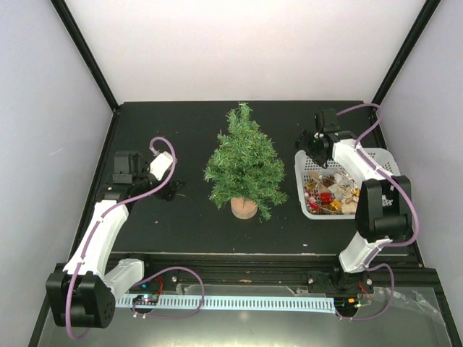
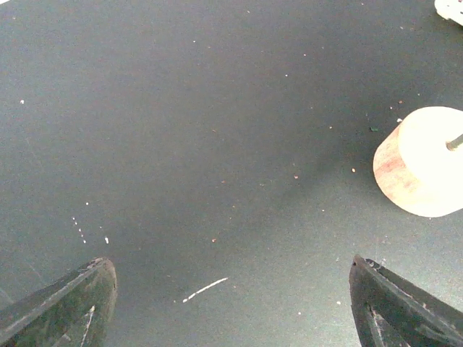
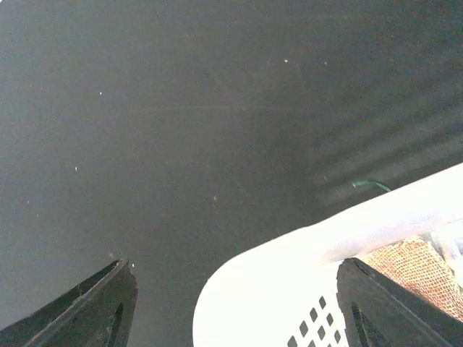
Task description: Decorate the small christmas tree
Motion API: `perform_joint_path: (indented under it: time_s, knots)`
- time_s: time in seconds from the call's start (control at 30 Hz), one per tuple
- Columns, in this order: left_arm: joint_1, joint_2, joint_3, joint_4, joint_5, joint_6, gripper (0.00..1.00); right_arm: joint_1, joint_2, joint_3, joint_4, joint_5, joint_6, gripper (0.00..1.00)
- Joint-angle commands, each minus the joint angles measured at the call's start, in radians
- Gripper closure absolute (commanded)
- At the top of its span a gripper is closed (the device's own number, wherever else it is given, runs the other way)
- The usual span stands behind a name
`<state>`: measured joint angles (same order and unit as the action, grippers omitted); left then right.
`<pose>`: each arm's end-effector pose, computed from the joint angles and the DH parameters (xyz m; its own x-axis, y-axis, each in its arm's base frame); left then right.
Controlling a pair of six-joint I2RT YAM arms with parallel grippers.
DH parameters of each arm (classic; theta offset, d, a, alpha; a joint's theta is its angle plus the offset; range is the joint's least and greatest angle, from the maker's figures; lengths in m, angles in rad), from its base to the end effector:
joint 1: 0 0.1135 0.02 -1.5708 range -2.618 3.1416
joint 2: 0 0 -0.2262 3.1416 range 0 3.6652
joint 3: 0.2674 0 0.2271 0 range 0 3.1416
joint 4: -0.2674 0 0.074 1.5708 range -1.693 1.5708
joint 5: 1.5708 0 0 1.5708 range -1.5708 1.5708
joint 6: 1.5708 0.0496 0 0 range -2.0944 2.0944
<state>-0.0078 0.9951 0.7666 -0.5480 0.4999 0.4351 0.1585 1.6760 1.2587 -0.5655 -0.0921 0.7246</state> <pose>0.2074 -0.0254 0.2297 -0.4885 0.3738 -0.7885 0.6117 0.7911 -0.0039 0.3318 0.0577 0.2019 -0.7528 0.5481 -0.3646 0.3892 0.8173 0.4250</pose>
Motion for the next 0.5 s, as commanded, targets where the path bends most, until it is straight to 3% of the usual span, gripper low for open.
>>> perform_joint_path:
  time_s: [0.0,0.3,0.47]
  knots:
    - [0.002,0.013,0.045,-0.02,0.004,0.006,0.12,-0.007,0.074,0.084,0.011,-0.033,0.008,0.23]
    - [0.003,0.049,0.053,0.0,-0.005,-0.009,0.12,-0.007,0.107,0.235,-0.057,0.012,-0.031,0.22]
    - [0.003,0.067,0.071,-0.016,-0.012,-0.012,0.12,-0.006,0.037,0.1,-0.028,0.033,-0.024,0.22]
